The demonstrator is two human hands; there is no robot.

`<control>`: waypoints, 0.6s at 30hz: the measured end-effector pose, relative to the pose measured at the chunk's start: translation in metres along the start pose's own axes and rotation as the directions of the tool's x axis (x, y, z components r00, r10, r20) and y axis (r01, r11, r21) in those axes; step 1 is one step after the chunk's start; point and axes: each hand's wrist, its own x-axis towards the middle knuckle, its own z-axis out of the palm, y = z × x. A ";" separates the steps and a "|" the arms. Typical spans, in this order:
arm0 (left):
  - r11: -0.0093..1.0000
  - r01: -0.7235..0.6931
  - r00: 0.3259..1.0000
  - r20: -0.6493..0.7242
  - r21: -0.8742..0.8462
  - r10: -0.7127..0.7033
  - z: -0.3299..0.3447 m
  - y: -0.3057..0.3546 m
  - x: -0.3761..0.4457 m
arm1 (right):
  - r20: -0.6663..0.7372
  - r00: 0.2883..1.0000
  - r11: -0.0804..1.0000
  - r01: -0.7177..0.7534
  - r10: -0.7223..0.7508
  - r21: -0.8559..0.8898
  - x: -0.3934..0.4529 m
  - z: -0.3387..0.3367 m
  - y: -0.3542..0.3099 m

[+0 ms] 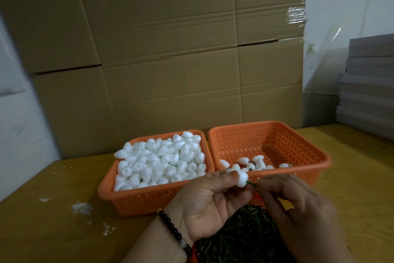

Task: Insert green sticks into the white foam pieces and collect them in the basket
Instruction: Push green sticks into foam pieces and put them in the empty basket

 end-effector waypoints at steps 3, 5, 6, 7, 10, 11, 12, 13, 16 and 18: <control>1.000 -0.001 1.000 -0.008 0.014 0.001 0.000 -0.001 0.000 | 0.012 1.000 1.000 -0.002 0.002 -0.002 0.000 0.000 0.000; 1.000 -0.003 1.000 -0.015 0.025 0.003 0.000 -0.001 0.000 | 0.012 1.000 1.000 -0.004 0.004 -0.006 0.000 0.000 0.001; 1.000 -0.004 1.000 -0.015 0.030 0.005 0.001 -0.001 0.000 | 0.009 1.000 1.000 -0.002 0.003 -0.010 0.000 0.000 0.001; 0.999 -0.006 1.000 -0.016 0.033 0.006 0.001 -0.001 0.000 | 0.006 1.000 1.000 0.000 0.000 -0.017 0.000 0.001 0.001; 1.000 -0.011 1.000 -0.017 0.029 0.012 0.002 -0.003 0.000 | 0.008 1.000 0.999 -0.014 0.014 -0.031 -0.001 0.002 0.002; 1.000 -0.012 1.000 -0.016 0.024 0.013 0.002 -0.003 0.000 | 0.012 1.000 0.999 -0.027 0.028 -0.032 -0.001 0.002 0.003; 1.000 -0.012 1.000 -0.016 0.017 0.012 0.002 -0.003 -0.001 | 0.014 0.999 0.999 -0.041 0.041 -0.031 -0.001 0.002 0.003; 1.000 -0.011 1.000 -0.015 0.011 0.011 0.002 -0.003 -0.001 | 0.013 0.999 0.998 -0.049 0.049 -0.033 -0.002 0.002 0.004; 1.000 -0.013 1.000 -0.026 0.005 0.013 0.004 -0.003 -0.001 | 0.006 0.998 0.997 -0.063 0.064 -0.047 -0.003 0.003 0.006; 1.000 -0.020 0.999 -0.048 0.010 0.021 0.006 -0.004 -0.001 | 0.006 0.997 0.996 -0.073 0.073 -0.051 -0.003 0.003 0.006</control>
